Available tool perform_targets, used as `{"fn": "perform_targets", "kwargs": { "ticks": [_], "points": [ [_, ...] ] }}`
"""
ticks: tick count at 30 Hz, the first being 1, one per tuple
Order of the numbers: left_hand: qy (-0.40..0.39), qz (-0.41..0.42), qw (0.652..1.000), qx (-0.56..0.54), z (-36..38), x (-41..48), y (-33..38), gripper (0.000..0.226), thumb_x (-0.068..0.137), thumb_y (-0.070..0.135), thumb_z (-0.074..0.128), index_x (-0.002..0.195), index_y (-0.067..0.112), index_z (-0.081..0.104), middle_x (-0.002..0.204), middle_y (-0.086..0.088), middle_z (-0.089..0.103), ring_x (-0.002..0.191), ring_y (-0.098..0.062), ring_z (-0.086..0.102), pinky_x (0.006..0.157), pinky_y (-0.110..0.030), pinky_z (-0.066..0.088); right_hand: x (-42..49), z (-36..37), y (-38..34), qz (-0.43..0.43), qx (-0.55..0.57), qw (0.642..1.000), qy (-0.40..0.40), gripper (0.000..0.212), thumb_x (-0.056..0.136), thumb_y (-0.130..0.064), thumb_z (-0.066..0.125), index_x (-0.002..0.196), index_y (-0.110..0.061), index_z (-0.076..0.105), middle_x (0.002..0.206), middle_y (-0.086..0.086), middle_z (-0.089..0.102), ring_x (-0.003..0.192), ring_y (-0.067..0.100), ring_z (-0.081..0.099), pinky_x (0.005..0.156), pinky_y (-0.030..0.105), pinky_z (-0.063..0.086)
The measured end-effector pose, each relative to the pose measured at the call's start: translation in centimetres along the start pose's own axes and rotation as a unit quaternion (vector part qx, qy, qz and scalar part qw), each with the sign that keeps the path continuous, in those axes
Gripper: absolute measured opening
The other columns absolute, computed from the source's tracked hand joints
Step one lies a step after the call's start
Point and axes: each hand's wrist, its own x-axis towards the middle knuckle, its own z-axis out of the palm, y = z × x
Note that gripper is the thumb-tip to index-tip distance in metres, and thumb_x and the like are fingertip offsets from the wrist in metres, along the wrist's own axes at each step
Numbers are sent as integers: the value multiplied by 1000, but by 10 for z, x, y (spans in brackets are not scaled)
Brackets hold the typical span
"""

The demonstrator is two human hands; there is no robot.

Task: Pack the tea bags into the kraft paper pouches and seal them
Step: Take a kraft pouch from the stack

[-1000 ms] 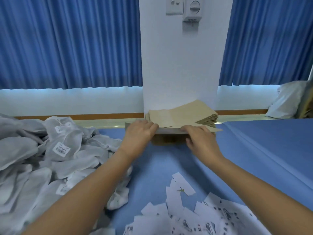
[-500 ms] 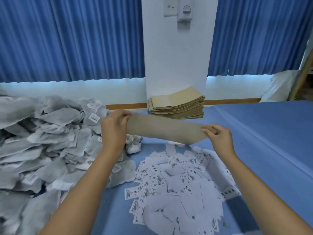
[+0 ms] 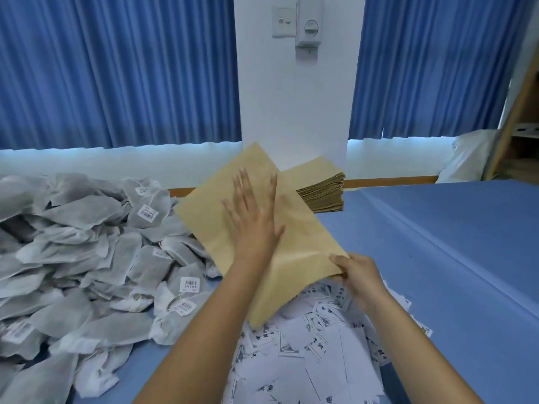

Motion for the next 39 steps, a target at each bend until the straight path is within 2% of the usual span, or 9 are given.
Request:
{"fn": "perform_targets", "kwargs": {
  "ticks": [3,5,8,14,23,27,34,38,39],
  "points": [
    [-201,102,962,-153,11,1,3,52,93,42,57,140,23,46,144,-9,44,128,-24,45,108,-39,35,5,0,11,17,38,999,7,12,92,2,54,86,5,65,83,14,72,67,22,71,53,25,56],
    [-247,151,936,-200,17,-29,6,32,92,39,59,116,20,65,121,-1,63,108,-17,59,94,-35,46,7,0,16,33,59,998,4,12,93,2,53,89,7,63,84,18,71,66,22,71,52,23,55],
    [-245,146,939,-194,33,-64,1,25,93,28,57,108,12,69,110,-3,67,100,-21,61,85,-33,46,4,4,20,51,83,995,-30,11,92,2,55,92,7,64,79,14,73,66,19,72,54,21,55],
    [-154,29,950,-271,44,-82,-8,19,90,11,59,79,3,72,81,-9,72,78,-24,64,75,-38,48,-8,10,26,68,71,987,-128,24,88,-2,62,110,8,63,107,22,69,100,32,68,82,28,58],
    [-91,-79,905,-409,40,-85,2,9,73,3,78,68,9,73,63,6,66,53,7,54,56,-6,39,-19,25,30,22,22,990,-141,20,92,-7,58,91,12,64,89,20,70,93,30,69,89,30,55],
    [-124,-146,850,-490,37,-85,0,18,74,9,79,63,21,73,57,9,67,50,5,54,52,-7,38,-23,24,24,-2,33,983,-180,22,95,-5,52,81,9,64,77,14,69,91,28,69,89,29,54],
    [-165,-206,765,-587,30,-87,-4,17,78,14,77,64,23,75,68,2,72,63,-3,63,61,-10,45,-25,29,26,-22,38,984,-172,17,95,-4,52,91,8,65,88,18,66,95,29,65,95,36,52],
    [-197,-247,655,-686,26,-88,-4,20,81,2,71,65,12,75,71,-6,72,66,-10,67,64,-14,51,-23,29,29,-13,34,984,-177,24,94,-3,53,108,14,62,108,24,68,101,28,67,93,35,53],
    [-194,-244,662,-682,27,-88,-2,19,81,3,71,65,12,75,72,-7,72,68,-11,67,65,-15,51,-24,29,29,-9,37,983,-179,23,94,-2,53,109,13,62,109,24,68,101,28,67,92,34,54]
  ]
}}
